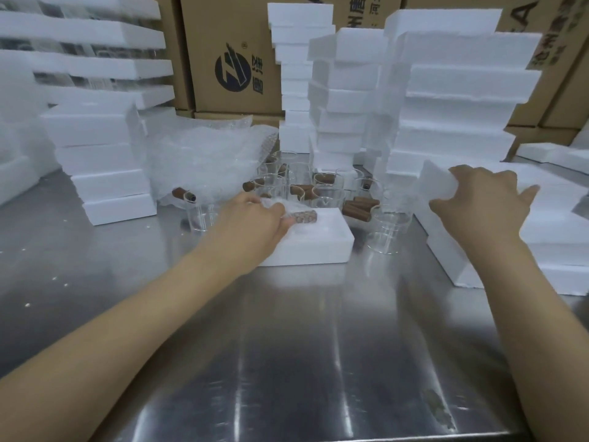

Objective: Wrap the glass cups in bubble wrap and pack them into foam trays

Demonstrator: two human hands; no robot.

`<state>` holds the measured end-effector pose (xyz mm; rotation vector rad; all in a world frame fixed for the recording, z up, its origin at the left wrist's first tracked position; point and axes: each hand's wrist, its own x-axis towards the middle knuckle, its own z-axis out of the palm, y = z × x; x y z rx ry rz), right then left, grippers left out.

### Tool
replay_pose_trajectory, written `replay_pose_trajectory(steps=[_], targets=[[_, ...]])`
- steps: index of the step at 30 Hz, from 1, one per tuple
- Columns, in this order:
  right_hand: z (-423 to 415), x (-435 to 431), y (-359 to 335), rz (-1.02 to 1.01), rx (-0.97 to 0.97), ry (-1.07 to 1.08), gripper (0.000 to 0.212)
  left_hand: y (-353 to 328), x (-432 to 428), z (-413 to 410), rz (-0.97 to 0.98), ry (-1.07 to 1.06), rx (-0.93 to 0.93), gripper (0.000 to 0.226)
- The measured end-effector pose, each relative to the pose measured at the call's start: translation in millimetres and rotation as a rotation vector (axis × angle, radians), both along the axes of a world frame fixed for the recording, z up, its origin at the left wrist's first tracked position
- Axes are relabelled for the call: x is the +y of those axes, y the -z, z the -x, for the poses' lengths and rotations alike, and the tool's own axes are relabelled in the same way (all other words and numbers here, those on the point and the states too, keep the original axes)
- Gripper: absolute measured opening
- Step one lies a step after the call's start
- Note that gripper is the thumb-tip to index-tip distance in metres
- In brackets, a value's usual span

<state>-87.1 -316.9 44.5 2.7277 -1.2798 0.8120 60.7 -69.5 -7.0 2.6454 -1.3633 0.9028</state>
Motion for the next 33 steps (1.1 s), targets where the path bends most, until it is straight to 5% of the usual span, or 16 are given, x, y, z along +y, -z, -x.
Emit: replay_pose_trajectory(steps=[5,10,12,17,20,22,26,33], targets=[[9,18,-18,0.163,-0.332,-0.119,0.039,-2,4,11,0.073,0.013,0.003,0.063],[9,51,-21,0.335,-0.855,-0.695,0.035,-17,21,1,0.589,0.103,0.127,0.054],[3,60,-15,0.009,-1.0,-0.952,0.034,-17,27,-5,0.621,0.125,0.194,0.063],[-23,70,9,-1.443,-1.111,-1.099,0.071,-13,31,-6,0.598,0.241,0.55,0.104],[-31,66,25,-1.663,-0.979,-1.056,0.052,-17,29,-2,0.656,0.325,0.641,0.084],[-36,67,33,-1.562,-0.939,-0.932,0.044,-18,32,-4,0.699,0.319,0.694,0.09],[-38,65,36,-0.883,-0.587,-0.766,0.06,-21,45,-16,0.63,0.294,0.779,0.107],[-32,70,40,-0.761,-0.354,-0.888,0.044,-13,54,-29,0.556,0.27,0.955,0.085]])
